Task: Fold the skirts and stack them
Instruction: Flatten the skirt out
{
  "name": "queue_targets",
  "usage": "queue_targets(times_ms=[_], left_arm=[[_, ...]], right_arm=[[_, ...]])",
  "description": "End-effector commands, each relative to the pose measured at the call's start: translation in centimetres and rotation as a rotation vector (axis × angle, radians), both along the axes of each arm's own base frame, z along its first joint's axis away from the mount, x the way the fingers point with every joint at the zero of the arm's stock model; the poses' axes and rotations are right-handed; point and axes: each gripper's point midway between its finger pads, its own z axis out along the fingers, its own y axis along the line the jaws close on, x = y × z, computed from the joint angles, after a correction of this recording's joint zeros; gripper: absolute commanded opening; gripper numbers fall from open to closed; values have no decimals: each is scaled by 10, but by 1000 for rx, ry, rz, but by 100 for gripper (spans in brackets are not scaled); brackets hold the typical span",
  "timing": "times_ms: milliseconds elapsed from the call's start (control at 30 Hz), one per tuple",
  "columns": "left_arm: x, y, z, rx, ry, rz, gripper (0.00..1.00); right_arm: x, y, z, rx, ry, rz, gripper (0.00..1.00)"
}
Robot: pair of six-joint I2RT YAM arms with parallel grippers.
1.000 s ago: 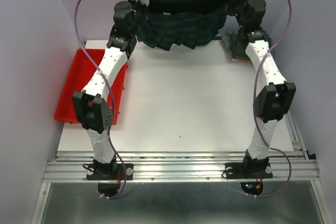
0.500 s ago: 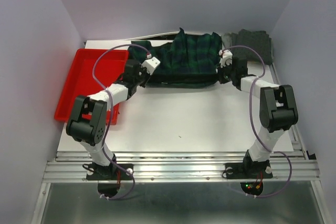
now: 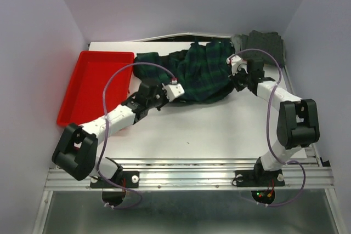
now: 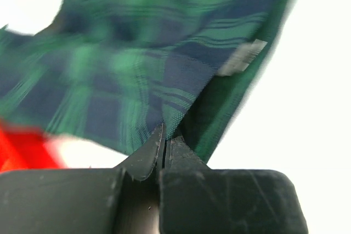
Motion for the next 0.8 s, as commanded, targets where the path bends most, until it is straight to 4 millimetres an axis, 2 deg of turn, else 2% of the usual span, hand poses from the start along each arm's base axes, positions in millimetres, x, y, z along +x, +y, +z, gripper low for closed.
queue_targets(times_ms=[0,33,100,133,233,267,300,333,367,400,467,500,533,567,600,633,667,700,733,767], left_arm=[[-52,-32,-3,51,7,-187,0],[-67,-43,-6,57,24,-230,0],[-82,-48,-13,83,63,-260,0],[-86,-51,-14,94,75,-278,6],[-107,-54,-21,126,145,-331,32],[-110,-57,-13,105,153,-348,49],[-116,-56,-12,108,174,-363,62],[-119,-57,-6,93,179,-371,66],[-123,-62,13,50,166,-397,76],[-130,-61,20,39,184,-408,77],[-135,-64,55,-24,141,-427,82],[-135,-62,66,-45,127,-417,83],[-135,-60,74,-73,132,-394,84],[-130,-55,92,-109,103,-369,85],[-128,-52,96,-126,114,-343,84],[-116,-45,98,-134,121,-296,84],[-115,-46,104,-148,118,-286,84],[-91,-36,105,-153,126,-207,81],[-78,-30,106,-176,150,-150,78],[-49,-17,101,-184,181,-61,72]], right_arm=[[-14,-18,5,-117,6,47,1],[-22,-20,-1,-136,30,56,1],[-32,-23,-1,-181,37,104,1],[-46,-23,-9,-192,92,129,1],[-65,-27,-10,-232,117,174,16],[-73,-29,-15,-248,135,191,30],[-76,-30,-9,-257,117,194,39],[-77,-30,-10,-263,120,199,49],[-78,-31,-3,-270,103,200,61],[-75,-31,5,-278,79,209,65],[-78,-33,17,-277,84,221,76],[-78,-32,22,-279,84,237,79],[-74,-31,37,-292,59,262,82],[-83,-29,37,-286,96,289,88],[-85,-28,41,-291,102,311,89],[-88,-25,49,-270,118,320,92],[-88,-24,54,-260,121,307,92],[-86,-18,55,-208,140,286,92],[-85,-14,56,-169,158,266,91],[-76,-6,70,-116,141,250,90]])
